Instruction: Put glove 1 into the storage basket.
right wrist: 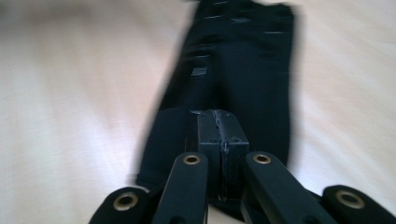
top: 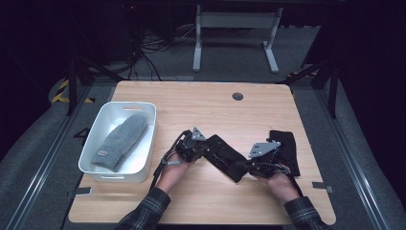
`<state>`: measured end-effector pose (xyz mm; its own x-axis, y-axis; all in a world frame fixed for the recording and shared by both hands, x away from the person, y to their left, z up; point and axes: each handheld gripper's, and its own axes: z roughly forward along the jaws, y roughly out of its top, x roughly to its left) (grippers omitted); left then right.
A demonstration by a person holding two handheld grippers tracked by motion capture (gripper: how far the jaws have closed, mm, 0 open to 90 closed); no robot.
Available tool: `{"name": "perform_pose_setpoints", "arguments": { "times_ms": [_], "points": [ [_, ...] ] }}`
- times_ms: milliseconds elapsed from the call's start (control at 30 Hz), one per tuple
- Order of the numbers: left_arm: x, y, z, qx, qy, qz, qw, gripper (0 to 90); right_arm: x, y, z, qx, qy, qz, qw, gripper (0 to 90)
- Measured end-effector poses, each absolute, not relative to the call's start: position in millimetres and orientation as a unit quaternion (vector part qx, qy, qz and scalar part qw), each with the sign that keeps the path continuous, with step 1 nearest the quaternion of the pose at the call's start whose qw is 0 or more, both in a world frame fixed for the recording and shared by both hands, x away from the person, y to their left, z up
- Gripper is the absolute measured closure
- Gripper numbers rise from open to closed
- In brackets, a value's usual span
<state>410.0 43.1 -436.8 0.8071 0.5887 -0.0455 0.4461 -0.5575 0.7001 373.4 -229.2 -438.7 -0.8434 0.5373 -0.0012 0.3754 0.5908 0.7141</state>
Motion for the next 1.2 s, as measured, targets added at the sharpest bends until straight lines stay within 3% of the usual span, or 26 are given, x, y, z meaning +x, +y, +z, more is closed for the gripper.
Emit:
{"name": "perform_pose_setpoints", "arguments": {
  "times_ms": [133,200,367,500,733,1000,1200],
  "points": [
    [395,46,-436,0.880,0.289,0.085,0.367,84.6,386,-246,-440,0.296,0.875,0.357,0.137,90.0],
    [387,49,-438,0.883,0.288,0.076,0.362,78.3,390,-251,-444,0.307,0.876,0.344,0.143,90.0],
    [378,56,-447,0.898,0.278,0.052,0.337,42.7,390,-253,-450,0.310,0.883,0.329,0.126,90.0],
    [371,60,-453,0.907,0.270,0.054,0.319,28.0,383,-247,-451,0.295,0.889,0.331,0.114,90.0],
    [364,68,-455,0.916,0.257,0.049,0.306,17.9,371,-228,-453,0.263,0.900,0.337,0.090,90.0],
    [360,77,-459,0.920,0.250,0.048,0.298,14.2,359,-194,-455,0.216,0.911,0.345,0.064,90.0],
    [357,82,-460,0.922,0.238,0.062,0.298,12.5,361,-208,-445,0.232,0.901,0.357,0.088,90.0]
  ]
}}
